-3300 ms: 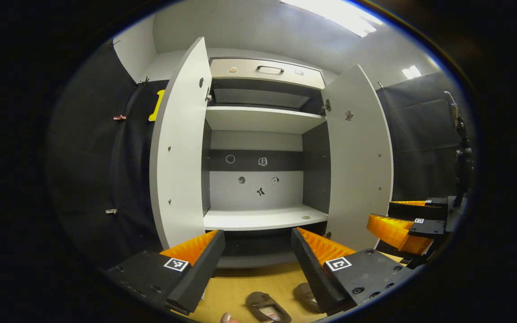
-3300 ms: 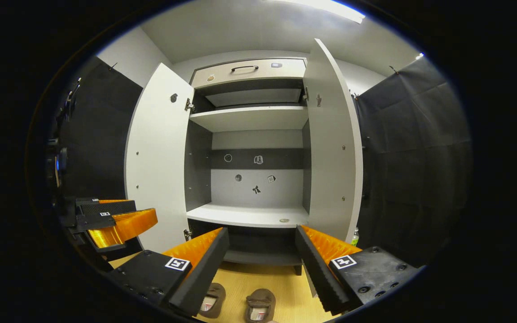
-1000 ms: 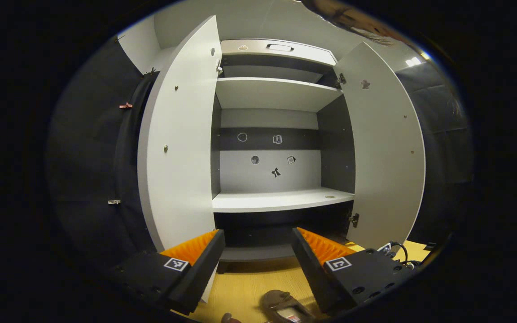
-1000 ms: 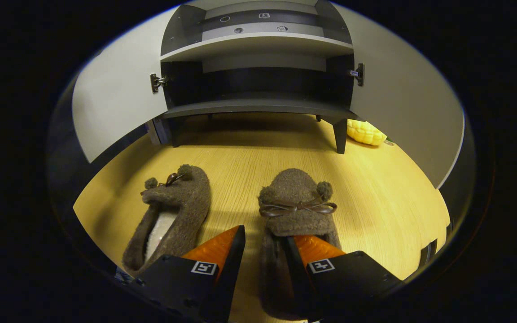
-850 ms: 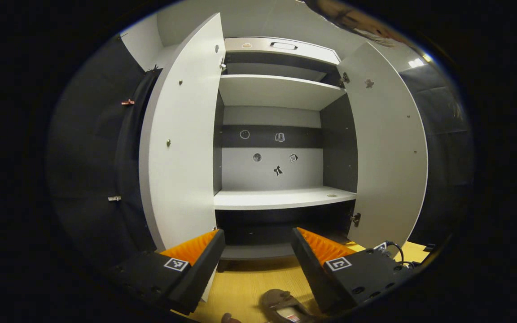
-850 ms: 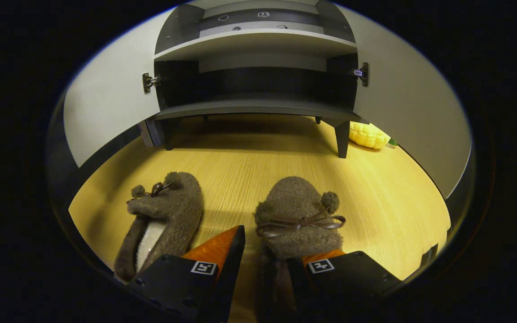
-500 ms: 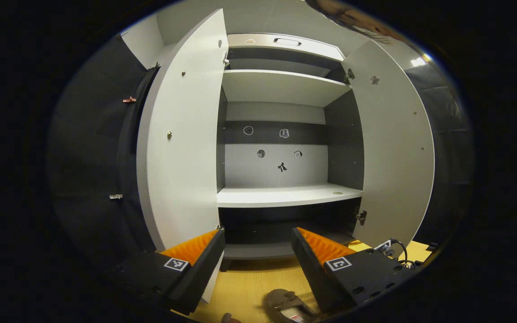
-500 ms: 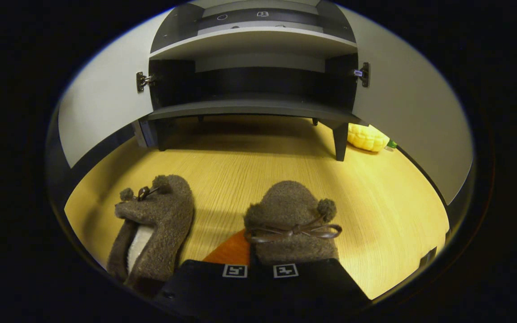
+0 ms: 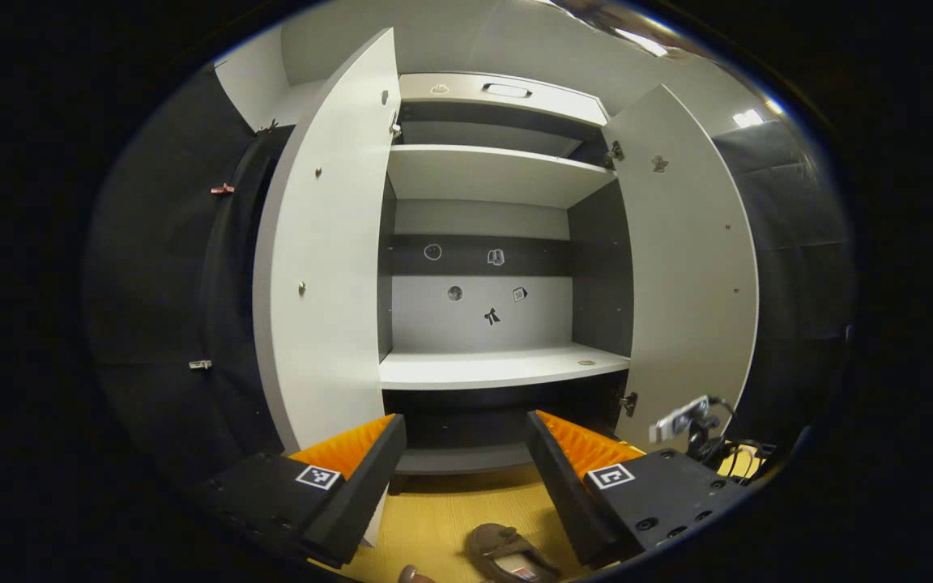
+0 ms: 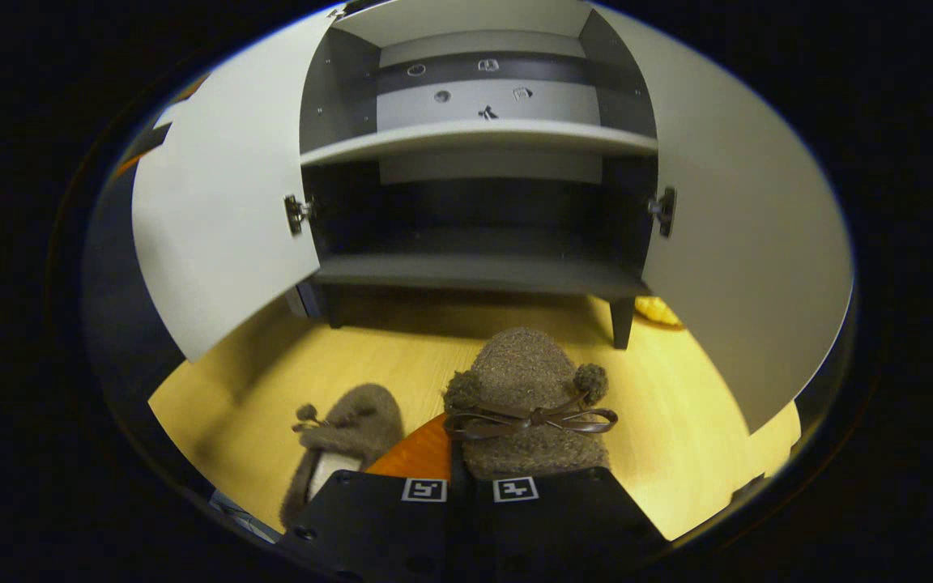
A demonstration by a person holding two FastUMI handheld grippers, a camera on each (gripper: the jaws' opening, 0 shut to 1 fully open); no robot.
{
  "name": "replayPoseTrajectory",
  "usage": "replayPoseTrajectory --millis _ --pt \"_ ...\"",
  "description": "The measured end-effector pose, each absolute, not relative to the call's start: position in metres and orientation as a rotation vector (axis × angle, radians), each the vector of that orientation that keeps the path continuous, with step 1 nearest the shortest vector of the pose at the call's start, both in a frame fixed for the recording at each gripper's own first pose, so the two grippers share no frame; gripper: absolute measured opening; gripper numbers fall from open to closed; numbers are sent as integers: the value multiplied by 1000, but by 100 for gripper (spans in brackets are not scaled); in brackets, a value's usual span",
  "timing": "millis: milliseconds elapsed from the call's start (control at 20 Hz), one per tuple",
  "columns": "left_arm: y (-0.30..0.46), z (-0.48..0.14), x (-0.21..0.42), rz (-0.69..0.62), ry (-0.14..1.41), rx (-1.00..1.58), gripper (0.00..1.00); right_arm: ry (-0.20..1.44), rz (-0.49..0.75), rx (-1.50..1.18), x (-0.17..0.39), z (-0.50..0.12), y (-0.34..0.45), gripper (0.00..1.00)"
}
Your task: Grab one shoe with the right hand and put it into the shoe cabinet, grab the other shoe with the left hand and put it into the shoe cabinet; then close the right door with the right hand and the left door with the left hand.
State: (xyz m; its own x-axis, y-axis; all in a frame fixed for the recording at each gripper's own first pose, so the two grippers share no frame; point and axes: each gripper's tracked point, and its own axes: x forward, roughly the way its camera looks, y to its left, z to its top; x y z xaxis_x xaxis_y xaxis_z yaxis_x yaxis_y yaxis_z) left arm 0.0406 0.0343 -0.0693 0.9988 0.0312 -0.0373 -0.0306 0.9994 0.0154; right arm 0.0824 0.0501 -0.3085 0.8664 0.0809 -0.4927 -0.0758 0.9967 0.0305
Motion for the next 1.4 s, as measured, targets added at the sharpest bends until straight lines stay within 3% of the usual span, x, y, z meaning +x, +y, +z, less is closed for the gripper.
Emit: replayPoseTrajectory --millis 300,650,1100,1400 --pt "12 -36 8 -63 -8 -18 95 271 106 -67 143 -157 55 6" --pt "3 -39 -13 -93 30 -44 95 194 32 -40 254 -59 38 6" --pt "24 -48 -12 -30 57 -69 95 281 -12 -32 404 -41 16 6" --pt "56 -58 -6 90 97 -104 95 425 -33 -10 483 -102 14 6"
